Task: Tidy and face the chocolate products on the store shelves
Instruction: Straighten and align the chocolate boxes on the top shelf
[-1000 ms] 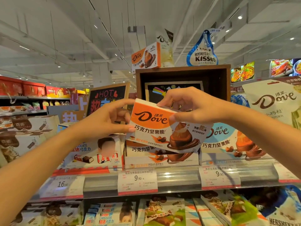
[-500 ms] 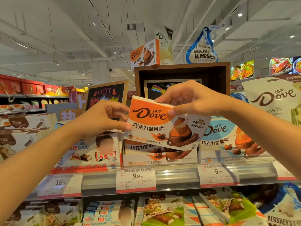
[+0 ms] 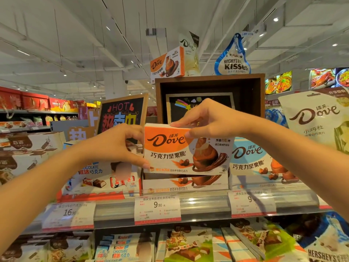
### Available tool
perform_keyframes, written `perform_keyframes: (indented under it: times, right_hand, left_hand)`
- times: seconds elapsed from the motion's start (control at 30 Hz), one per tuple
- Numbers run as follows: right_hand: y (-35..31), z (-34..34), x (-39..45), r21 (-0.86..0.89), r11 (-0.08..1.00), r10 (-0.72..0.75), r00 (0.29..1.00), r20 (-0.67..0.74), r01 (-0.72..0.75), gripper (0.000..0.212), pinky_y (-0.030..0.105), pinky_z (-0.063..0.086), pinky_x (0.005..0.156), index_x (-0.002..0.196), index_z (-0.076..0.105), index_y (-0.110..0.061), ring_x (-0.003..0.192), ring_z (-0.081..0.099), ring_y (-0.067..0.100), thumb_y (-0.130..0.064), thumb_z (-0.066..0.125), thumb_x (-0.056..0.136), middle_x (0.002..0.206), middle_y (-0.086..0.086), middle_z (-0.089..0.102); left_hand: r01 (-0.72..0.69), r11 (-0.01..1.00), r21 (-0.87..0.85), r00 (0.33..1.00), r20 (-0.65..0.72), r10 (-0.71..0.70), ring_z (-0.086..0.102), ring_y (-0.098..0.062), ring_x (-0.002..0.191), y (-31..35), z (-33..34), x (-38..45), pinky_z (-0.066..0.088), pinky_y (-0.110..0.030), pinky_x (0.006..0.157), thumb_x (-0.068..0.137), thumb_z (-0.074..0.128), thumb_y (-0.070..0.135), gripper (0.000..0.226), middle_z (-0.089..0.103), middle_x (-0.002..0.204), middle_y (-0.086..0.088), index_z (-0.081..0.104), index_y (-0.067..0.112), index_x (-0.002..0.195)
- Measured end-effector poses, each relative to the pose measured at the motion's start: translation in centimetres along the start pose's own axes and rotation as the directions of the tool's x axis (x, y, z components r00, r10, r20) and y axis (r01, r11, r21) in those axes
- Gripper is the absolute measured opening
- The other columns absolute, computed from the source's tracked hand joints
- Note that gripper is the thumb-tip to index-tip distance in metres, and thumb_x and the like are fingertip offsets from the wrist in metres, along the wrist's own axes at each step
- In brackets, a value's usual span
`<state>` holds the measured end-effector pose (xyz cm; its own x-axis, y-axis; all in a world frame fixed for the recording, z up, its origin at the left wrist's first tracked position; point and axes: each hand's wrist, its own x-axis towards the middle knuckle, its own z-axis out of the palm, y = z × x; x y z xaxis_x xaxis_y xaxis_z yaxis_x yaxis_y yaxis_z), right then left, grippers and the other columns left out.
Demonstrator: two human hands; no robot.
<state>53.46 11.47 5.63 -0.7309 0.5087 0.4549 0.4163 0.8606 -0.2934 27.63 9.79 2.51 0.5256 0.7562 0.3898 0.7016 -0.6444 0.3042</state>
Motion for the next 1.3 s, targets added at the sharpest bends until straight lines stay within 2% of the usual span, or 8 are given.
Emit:
perform_keyframes:
  times: [0.13,0.23,0.33,0.43,0.53,0.63,1.03,1.3]
  right_hand:
    - [0.6,1.4,0.3,-0.113,0.993,-0.013,0.998,0.059,0.019,0.034,0.03,0.055,0.079,0.119,0.064,-0.019,0.097,0.062,0.014,-0.011,0.064,0.085,0.103,-0.007,0.065]
    - [1.7,2.2,0.1,-0.297,0.951,-0.061,0.995,0.078,0.082,0.029,0.03,0.04,0.095,0.113,0.067,-0.027,0.114,0.044,0.01,-0.023,0.067,0.085,0.121,-0.006,0.051]
    - [2.0,1.3,0.4,-0.211,0.977,-0.007,0.997,0.082,0.024,0.025,0.023,0.033,0.1,0.115,0.065,-0.027,0.119,0.043,0.007,-0.029,0.056,0.092,0.126,-0.006,0.05]
    - [3.1,-0.9,1.7,-0.05,0.985,0.167,0.986,-0.028,-0.168,0.026,0.022,0.039,0.1,0.117,0.061,-0.015,0.111,0.052,0.005,-0.017,0.045,0.097,0.116,-0.007,0.058]
    - [4.5,-1.9,2.7,-0.231,0.936,0.29,0.954,0.073,-0.266,0.021,0.016,0.042,0.083,0.108,0.065,-0.01,0.1,0.054,0.011,-0.013,0.051,0.094,0.102,-0.006,0.059]
    - [5.0,-1.7,3.1,-0.287,0.919,0.339,0.914,0.223,-0.271,0.02,0.017,0.04,0.082,0.106,0.069,-0.018,0.096,0.055,0.005,-0.021,0.057,0.091,0.1,-0.012,0.059]
    - [6.2,-1.2,4.3,-0.336,0.918,0.302,0.922,0.243,-0.213,0.012,0.017,0.041,0.086,0.099,0.065,-0.022,0.093,0.054,0.003,-0.024,0.057,0.091,0.112,-0.003,0.061]
    - [5.6,-1.8,6.2,-0.444,0.863,0.413,0.844,0.341,-0.242,0.015,0.022,0.043,0.088,0.102,0.067,-0.022,0.099,0.054,0.007,-0.025,0.06,0.089,0.118,-0.003,0.061]
  left_hand:
    - [-0.045,0.996,-0.083,0.991,-0.133,0.033,0.06,-0.006,0.106,-0.1,0.3,-0.2,0.053,-0.039,0.09,0.058,0.075,0.057,0.051,0.063,0.107,0.016,0.057,0.039,0.102]
    - [-0.1,0.995,-0.015,0.989,-0.107,0.098,0.058,-0.004,0.109,0.0,0.8,-0.2,0.052,-0.033,0.089,0.066,0.068,0.054,0.046,0.061,0.113,0.019,0.06,0.042,0.11]
    - [-0.09,0.995,-0.045,0.993,-0.08,0.087,0.059,0.002,0.107,0.4,0.9,-0.2,0.054,-0.024,0.085,0.066,0.065,0.059,0.042,0.063,0.113,0.023,0.067,0.042,0.105]
    - [-0.069,0.994,-0.09,0.995,-0.074,0.063,0.059,0.004,0.106,0.4,0.7,-0.1,0.052,-0.019,0.085,0.067,0.071,0.051,0.036,0.065,0.11,0.025,0.068,0.042,0.102]
    - [-0.064,0.988,-0.141,0.995,-0.088,0.052,0.061,0.003,0.104,0.2,0.7,0.0,0.051,-0.018,0.087,0.064,0.073,0.036,0.035,0.069,0.104,0.022,0.069,0.04,0.099]
    - [-0.058,0.977,-0.207,0.994,-0.099,0.038,0.063,0.0,0.103,0.1,0.9,0.0,0.052,-0.019,0.085,0.065,0.076,0.027,0.034,0.071,0.101,0.016,0.07,0.038,0.097]
    - [-0.04,0.978,-0.207,0.993,-0.119,0.015,0.065,-0.001,0.098,0.1,0.8,0.0,0.053,-0.017,0.081,0.06,0.078,0.033,0.037,0.072,0.098,0.014,0.071,0.038,0.096]
    - [-0.013,0.991,0.13,1.0,0.002,0.013,0.048,0.008,0.107,0.9,1.3,0.9,0.042,-0.008,0.087,0.076,0.073,0.035,0.047,0.055,0.118,0.019,0.059,0.028,0.119]
